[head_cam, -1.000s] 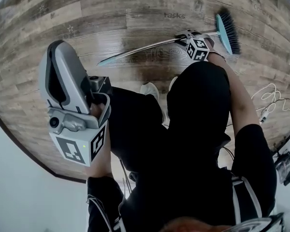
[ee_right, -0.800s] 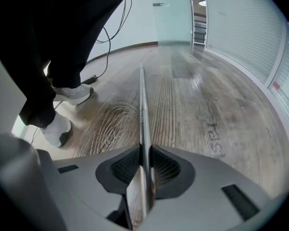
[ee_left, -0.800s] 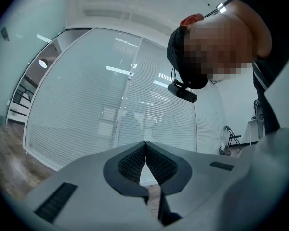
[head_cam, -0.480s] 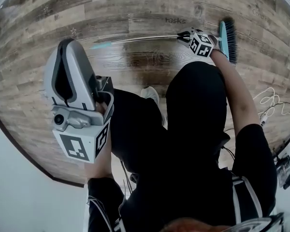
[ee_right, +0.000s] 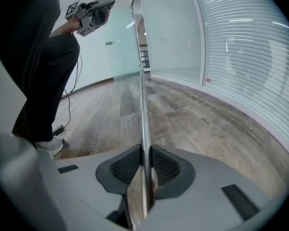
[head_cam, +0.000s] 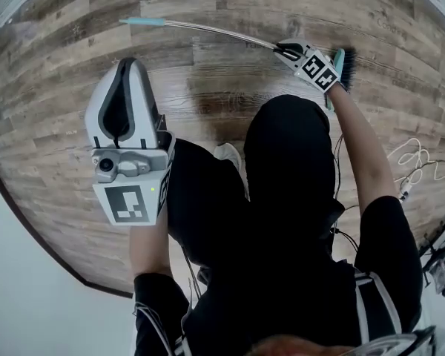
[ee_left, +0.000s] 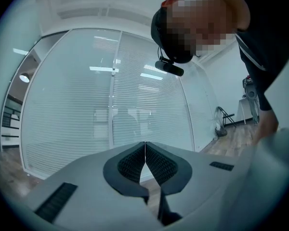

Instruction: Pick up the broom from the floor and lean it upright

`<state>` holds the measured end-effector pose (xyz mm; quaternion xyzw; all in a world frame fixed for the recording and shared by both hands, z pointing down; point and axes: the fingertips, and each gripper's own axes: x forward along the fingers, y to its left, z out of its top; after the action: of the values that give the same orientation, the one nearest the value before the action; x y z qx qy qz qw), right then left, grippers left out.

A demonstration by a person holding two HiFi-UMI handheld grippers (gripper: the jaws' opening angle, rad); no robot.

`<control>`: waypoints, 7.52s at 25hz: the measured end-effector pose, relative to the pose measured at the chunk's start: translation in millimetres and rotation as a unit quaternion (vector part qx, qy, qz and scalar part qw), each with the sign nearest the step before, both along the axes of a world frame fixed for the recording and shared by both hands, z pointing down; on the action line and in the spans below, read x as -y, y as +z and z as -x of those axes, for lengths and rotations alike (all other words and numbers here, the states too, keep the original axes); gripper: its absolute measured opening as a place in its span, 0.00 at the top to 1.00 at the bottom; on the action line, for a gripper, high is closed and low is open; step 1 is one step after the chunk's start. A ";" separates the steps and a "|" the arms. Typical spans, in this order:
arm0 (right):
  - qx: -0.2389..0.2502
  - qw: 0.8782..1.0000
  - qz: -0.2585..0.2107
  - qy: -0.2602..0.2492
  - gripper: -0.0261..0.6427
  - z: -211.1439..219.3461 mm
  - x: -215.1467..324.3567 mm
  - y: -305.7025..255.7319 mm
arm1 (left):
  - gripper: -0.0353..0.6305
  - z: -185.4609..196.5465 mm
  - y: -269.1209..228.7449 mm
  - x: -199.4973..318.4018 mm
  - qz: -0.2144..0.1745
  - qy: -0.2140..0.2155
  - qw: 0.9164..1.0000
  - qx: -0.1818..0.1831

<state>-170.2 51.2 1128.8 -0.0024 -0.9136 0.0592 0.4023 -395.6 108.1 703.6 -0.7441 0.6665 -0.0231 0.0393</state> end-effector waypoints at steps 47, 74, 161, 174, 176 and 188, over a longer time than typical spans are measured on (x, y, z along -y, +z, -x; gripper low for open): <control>0.195 0.901 -0.090 0.377 0.84 -95.6 -83.0 -801.0 | 0.92 -111.0 -523.1 -122.3 0.103 0.080 0.968 -0.213; 0.207 0.822 -0.160 0.506 0.84 -306.0 78.1 -797.3 | 0.92 -271.4 -567.6 42.9 0.099 0.147 0.963 -0.201; 0.017 0.815 -0.050 0.577 0.84 -513.8 574.7 -238.3 | 0.92 -491.3 -201.1 457.8 0.147 0.358 0.892 -0.232; 0.046 0.816 -0.140 0.559 0.80 -530.9 616.7 -293.5 | 0.92 -469.3 -185.2 457.6 0.151 0.336 0.905 -0.212; 0.059 0.818 -0.157 0.551 0.84 -529.6 623.0 -307.5 | 0.92 -466.9 -184.9 460.8 0.149 0.332 0.907 -0.213; 0.124 0.795 -0.206 0.558 0.90 -533.4 655.1 -394.0 | 0.92 -462.6 -205.9 449.1 0.134 0.316 0.914 -0.216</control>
<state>363.2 -603.9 734.8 0.5829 -0.7894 0.0832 0.1736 67.0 -341.0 497.7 -0.9008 0.3798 0.0626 -0.2010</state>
